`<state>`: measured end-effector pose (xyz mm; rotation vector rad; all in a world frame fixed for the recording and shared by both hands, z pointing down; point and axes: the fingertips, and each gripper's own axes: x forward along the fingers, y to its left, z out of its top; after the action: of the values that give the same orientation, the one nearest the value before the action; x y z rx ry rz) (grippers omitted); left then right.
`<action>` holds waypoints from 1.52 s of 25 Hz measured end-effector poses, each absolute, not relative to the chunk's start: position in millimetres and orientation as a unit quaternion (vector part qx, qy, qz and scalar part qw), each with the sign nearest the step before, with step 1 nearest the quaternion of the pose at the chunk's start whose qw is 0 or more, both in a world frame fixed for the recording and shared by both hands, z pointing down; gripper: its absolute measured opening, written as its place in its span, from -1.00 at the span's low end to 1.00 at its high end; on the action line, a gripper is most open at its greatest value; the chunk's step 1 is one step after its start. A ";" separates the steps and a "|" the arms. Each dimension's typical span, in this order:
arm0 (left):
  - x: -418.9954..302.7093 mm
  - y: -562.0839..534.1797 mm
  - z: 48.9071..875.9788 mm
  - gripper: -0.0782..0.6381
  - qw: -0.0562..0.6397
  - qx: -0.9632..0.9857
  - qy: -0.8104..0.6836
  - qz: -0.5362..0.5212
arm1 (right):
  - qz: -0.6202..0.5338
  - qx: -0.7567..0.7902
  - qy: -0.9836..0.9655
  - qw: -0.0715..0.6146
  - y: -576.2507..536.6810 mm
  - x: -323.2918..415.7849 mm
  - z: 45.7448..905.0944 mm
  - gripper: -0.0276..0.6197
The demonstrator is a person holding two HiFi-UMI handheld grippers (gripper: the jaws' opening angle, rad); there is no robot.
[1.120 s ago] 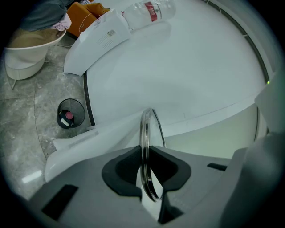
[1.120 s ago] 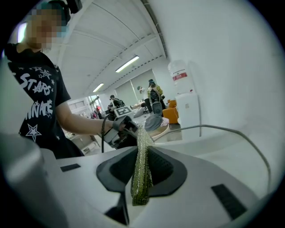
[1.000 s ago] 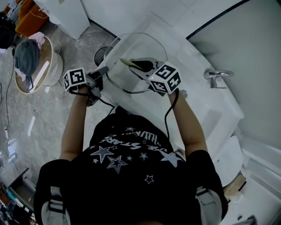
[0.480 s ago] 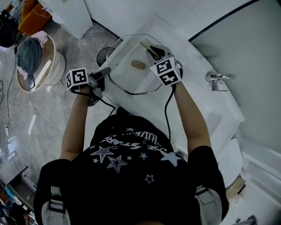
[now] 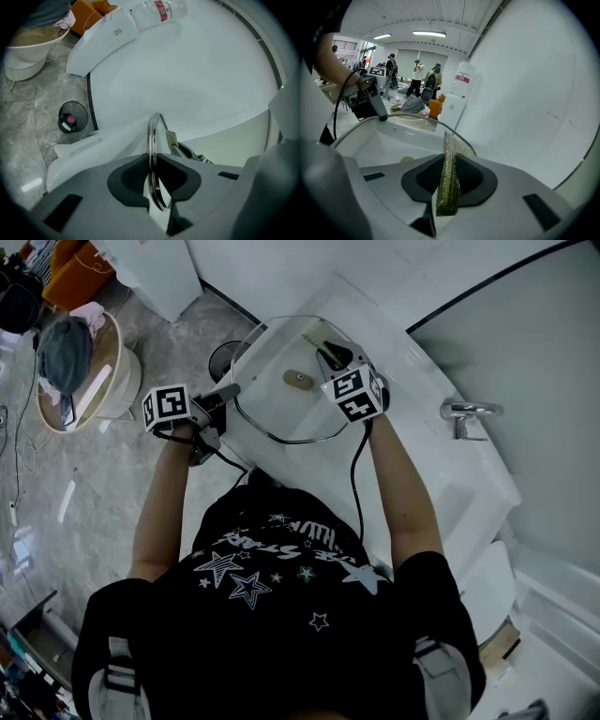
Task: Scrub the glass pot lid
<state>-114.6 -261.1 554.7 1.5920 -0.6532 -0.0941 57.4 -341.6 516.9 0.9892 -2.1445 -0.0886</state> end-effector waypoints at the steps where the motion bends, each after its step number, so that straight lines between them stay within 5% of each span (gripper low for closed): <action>1: -114.5 -261.1 554.4 -0.61 0.651 0.701 -0.287 -0.042 | -0.028 0.383 -0.841 0.382 -340.3 56.7 519.7 -0.69; 38: -117.0 -258.8 555.6 -0.61 0.649 0.696 -0.305 -0.036 | 0.130 0.135 -0.910 0.369 -195.2 -49.0 527.9 -0.68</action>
<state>-117.0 -258.8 555.6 1.5813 -0.6939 -0.0817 -49.0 -195.2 527.9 0.3460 -2.3363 0.3335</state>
